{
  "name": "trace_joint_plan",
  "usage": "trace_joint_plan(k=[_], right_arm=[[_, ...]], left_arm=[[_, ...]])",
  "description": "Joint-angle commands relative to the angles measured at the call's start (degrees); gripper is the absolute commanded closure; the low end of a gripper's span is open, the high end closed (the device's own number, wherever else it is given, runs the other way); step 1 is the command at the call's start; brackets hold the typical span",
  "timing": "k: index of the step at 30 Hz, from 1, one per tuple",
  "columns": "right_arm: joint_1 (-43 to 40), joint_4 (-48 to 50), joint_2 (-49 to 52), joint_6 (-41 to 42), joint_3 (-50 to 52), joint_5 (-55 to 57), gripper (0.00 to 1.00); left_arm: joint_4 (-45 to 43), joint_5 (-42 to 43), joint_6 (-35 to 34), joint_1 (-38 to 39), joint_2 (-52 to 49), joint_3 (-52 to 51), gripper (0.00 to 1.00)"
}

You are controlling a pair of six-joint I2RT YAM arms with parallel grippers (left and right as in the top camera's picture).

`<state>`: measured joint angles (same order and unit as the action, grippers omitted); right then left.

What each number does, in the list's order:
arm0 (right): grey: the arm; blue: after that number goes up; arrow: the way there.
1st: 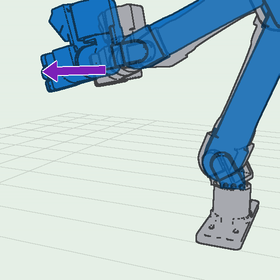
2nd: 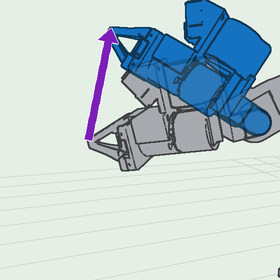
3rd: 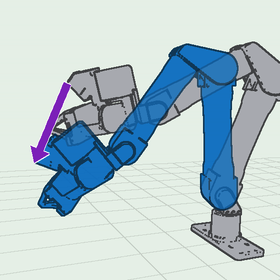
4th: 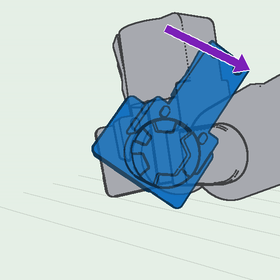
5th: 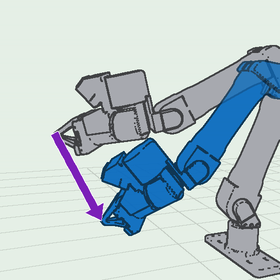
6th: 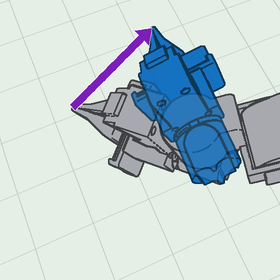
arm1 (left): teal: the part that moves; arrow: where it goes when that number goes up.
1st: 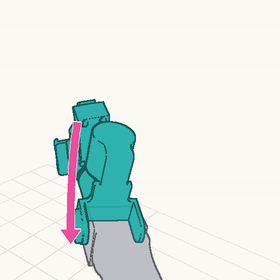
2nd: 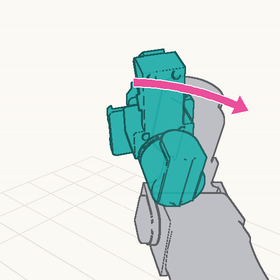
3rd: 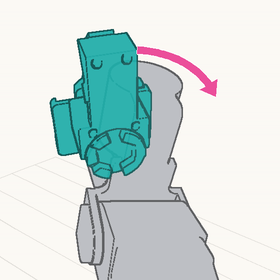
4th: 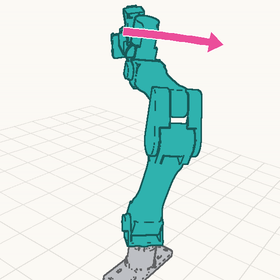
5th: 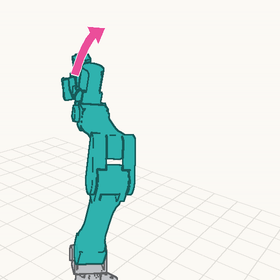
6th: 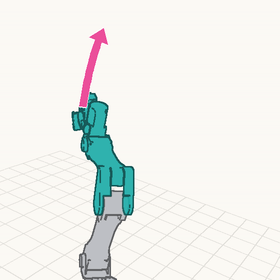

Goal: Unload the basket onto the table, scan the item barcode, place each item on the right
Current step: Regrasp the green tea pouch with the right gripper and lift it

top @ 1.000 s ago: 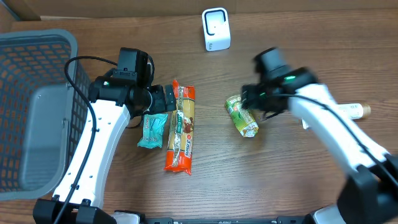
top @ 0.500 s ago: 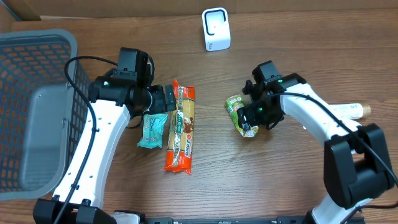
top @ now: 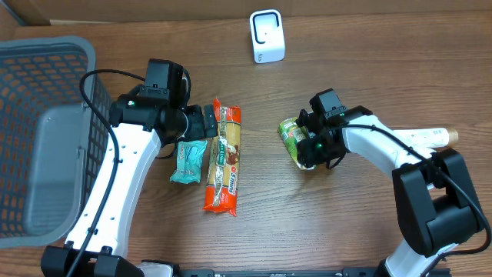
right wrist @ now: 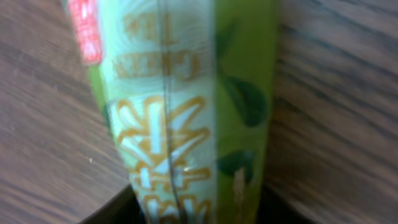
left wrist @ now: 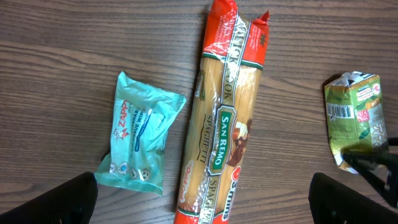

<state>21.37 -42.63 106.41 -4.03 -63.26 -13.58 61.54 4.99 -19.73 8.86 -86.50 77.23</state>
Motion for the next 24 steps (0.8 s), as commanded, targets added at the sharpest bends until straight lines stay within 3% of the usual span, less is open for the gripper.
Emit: trace_joint_plan(k=[1, 10, 13, 19, 24], right_arm=[[0.2, 0.1, 0.4, -0.3, 0.9, -4.7, 0.65], [-2.8, -6.6, 0.3, -0.3, -7.8, -29.9, 0.95], [-5.4, -11.1, 0.3, -1.3, -12.3, -37.6, 0.96], [-11.9, -18.8, -0.7, -11.8, -19.1, -57.5, 0.96], [-15.4, -24.0, -1.9, -18.8, -21.5, -67.1, 0.96]], left_arm=[[-0.1, 0.6, 0.4, -0.4, -0.4, 0.3, 0.0], [-0.1, 0.6, 0.4, -0.4, -0.4, 0.3, 0.0], [-0.1, 0.6, 0.4, -0.4, -0.4, 0.3, 0.0], [0.0, 0.6, 0.4, -0.4, -0.4, 0.3, 0.0], [-0.1, 0.6, 0.4, -0.4, -0.4, 0.3, 0.0]])
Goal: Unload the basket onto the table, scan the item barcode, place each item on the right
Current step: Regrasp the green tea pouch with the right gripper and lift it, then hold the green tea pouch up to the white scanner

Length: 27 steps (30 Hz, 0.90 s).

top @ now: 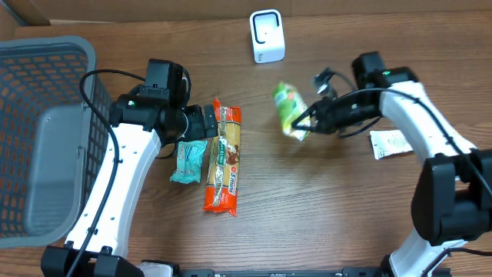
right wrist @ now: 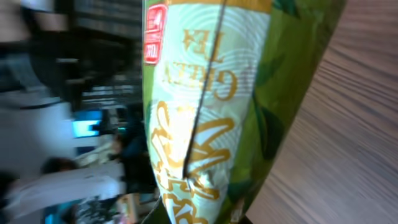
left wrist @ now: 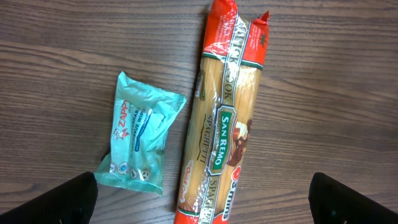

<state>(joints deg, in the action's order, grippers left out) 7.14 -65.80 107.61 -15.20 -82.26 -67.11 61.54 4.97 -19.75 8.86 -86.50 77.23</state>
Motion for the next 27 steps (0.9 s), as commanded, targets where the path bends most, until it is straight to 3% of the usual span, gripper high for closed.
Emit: trace_joint_plan(k=[1, 7, 20, 23, 27], right_arm=[[-1.5, -1.4, -3.5, -8.5, -2.6, -14.5, 0.96], [-1.7, -2.0, -8.2, -9.5, -2.9, -15.4, 0.96], [-1.1, -1.9, -17.2, -3.2, -9.0, -7.6, 0.96], [0.7, -1.3, -17.2, 3.0, -11.2, 2.1, 0.96], [5.4, -0.7, -17.0, 14.4, -18.4, 25.6, 0.97]], left_arm=[[-0.1, 0.6, 0.5, -0.4, -0.4, 0.3, 0.01], [-0.1, 0.6, 0.5, -0.4, -0.4, 0.3, 0.0], [-0.1, 0.6, 0.5, -0.4, -0.4, 0.3, 0.0], [-0.1, 0.6, 0.5, -0.4, -0.4, 0.3, 0.0], [-0.1, 0.6, 0.5, -0.4, -0.4, 0.3, 0.0]])
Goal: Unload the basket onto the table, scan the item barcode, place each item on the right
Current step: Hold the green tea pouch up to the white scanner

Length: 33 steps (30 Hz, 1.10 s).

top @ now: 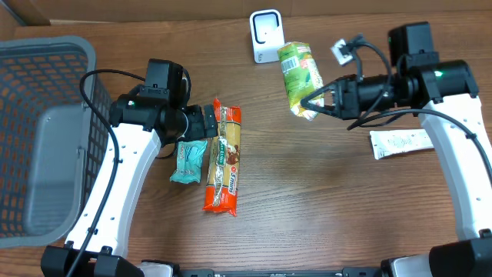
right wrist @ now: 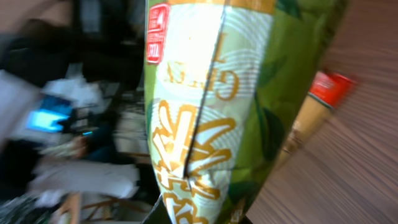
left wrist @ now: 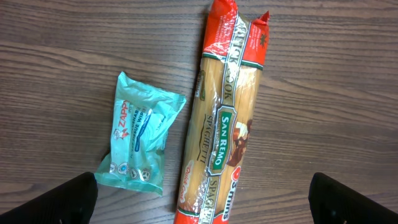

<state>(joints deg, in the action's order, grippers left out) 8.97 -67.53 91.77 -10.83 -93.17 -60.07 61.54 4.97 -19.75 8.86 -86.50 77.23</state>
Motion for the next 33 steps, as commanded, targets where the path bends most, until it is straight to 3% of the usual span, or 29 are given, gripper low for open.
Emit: trace_joint_plan(k=[1, 8, 14, 20, 24, 27, 33], right_arm=[[5.4, 1.0, -1.0, 12.5, -10.2, 26.7, 0.97], [17.7, 2.8, 5.8, 14.3, -21.2, 72.5, 0.97], [20.7, 15.4, 18.5, 4.1, -21.2, 90.3, 0.97], [20.4, 33.5, 30.7, -18.2, -21.2, 98.9, 0.96], [19.6, 44.7, 37.0, -28.3, -21.2, 99.8, 0.96], [18.9, 52.7, 42.2, -33.5, -21.2, 101.3, 0.96], [18.5, 56.2, 46.3, -37.5, -21.2, 102.5, 0.96]], left_arm=[[-0.1, 0.6, 0.5, -0.4, -0.4, 0.3, 0.0], [-0.1, 0.6, 0.5, -0.4, -0.4, 0.3, 0.0], [-0.1, 0.6, 0.5, -0.4, -0.4, 0.3, 0.0], [-0.1, 0.6, 0.5, -0.4, -0.4, 0.3, 0.0], [-0.1, 0.6, 0.5, -0.4, -0.4, 0.3, 0.0], [-0.1, 0.6, 0.5, -0.4, -0.4, 0.3, 0.0], [-0.1, 0.6, 0.5, -0.4, -0.4, 0.3, 0.0]])
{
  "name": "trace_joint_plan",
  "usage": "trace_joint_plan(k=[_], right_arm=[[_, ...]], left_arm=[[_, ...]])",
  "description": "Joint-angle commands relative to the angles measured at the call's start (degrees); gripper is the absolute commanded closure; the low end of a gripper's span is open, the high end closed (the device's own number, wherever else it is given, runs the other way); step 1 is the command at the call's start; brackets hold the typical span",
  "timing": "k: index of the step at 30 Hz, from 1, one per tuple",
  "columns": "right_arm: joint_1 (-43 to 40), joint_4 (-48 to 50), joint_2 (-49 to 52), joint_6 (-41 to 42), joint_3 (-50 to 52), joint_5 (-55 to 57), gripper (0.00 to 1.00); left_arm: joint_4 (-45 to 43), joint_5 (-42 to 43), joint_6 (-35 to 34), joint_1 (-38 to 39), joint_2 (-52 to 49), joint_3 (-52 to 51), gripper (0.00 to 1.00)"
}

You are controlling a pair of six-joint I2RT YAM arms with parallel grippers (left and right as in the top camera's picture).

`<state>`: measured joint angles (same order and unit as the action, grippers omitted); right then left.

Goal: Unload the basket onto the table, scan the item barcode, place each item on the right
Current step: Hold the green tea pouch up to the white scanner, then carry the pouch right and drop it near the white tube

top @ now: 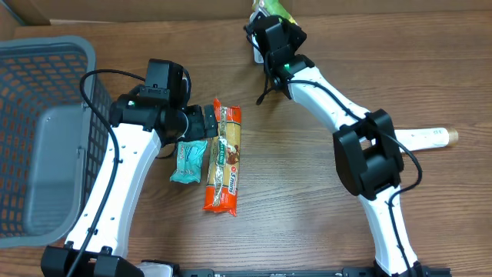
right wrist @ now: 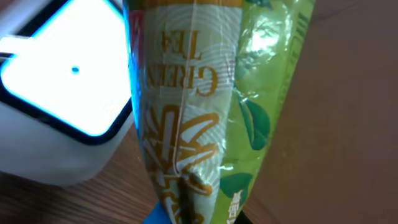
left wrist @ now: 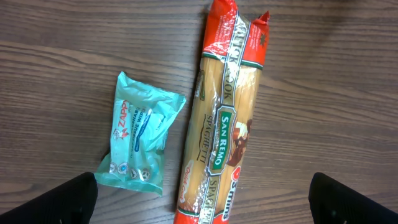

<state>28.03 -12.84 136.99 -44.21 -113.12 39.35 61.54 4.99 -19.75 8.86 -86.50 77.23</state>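
Note:
The green tea packet [right wrist: 193, 106] fills the right wrist view, held upright with my right gripper [right wrist: 199, 214] shut on its lower end. Its seam side faces the camera and no barcode shows. Just left of it stands the white scanner [right wrist: 56, 106], its face lit bright. In the overhead view the right gripper [top: 271, 21] is at the table's far edge, the packet [top: 270, 8] sticking out past it, and the scanner [top: 257, 51] is mostly hidden under the arm. My left gripper [left wrist: 202, 183] hangs open above the spaghetti.
A red and orange spaghetti pack [top: 224, 158] and a teal wipes pack [top: 188, 160] lie under the left gripper [top: 201, 123]. A grey mesh basket [top: 46, 69] fills the left side. A white tube [top: 427, 137] lies at the right. A cardboard wall runs along the back.
My right gripper has carried the green tea packet from mid-air right of the scanner to right against the scanner at the far edge. The scanner's face now glows beside it. The left arm is unchanged.
The right gripper first held the tea packet down on the table at centre right. Then the packet was lifted off the table, then raised higher near the scanner, and now it is right beside the lit scanner. The left gripper stayed open over the spaghetti throughout.

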Motion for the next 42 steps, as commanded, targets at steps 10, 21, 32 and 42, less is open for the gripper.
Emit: trace_joint_plan(k=[10, 21, 32, 42], right_arm=[[-1.4, 1.6, 1.4, -4.0, -1.3, 3.1, 0.96], [-1.0, 0.9, -0.1, -0.1, -1.3, 3.1, 0.96], [-1.8, -24.8, -20.7, 31.8, -1.3, -17.9, 0.96], [-17.6, -51.1, -32.0, 63.7, -1.1, -49.4, 0.96]], left_arm=[[0.0, 0.6, 0.5, -0.4, -0.4, 0.3, 0.0], [-0.1, 0.6, 0.5, -0.4, -0.4, 0.3, 0.0], [0.0, 0.6, 0.5, -0.4, -0.4, 0.3, 0.0], [-0.1, 0.6, 0.5, -0.4, -0.4, 0.3, 0.0]])
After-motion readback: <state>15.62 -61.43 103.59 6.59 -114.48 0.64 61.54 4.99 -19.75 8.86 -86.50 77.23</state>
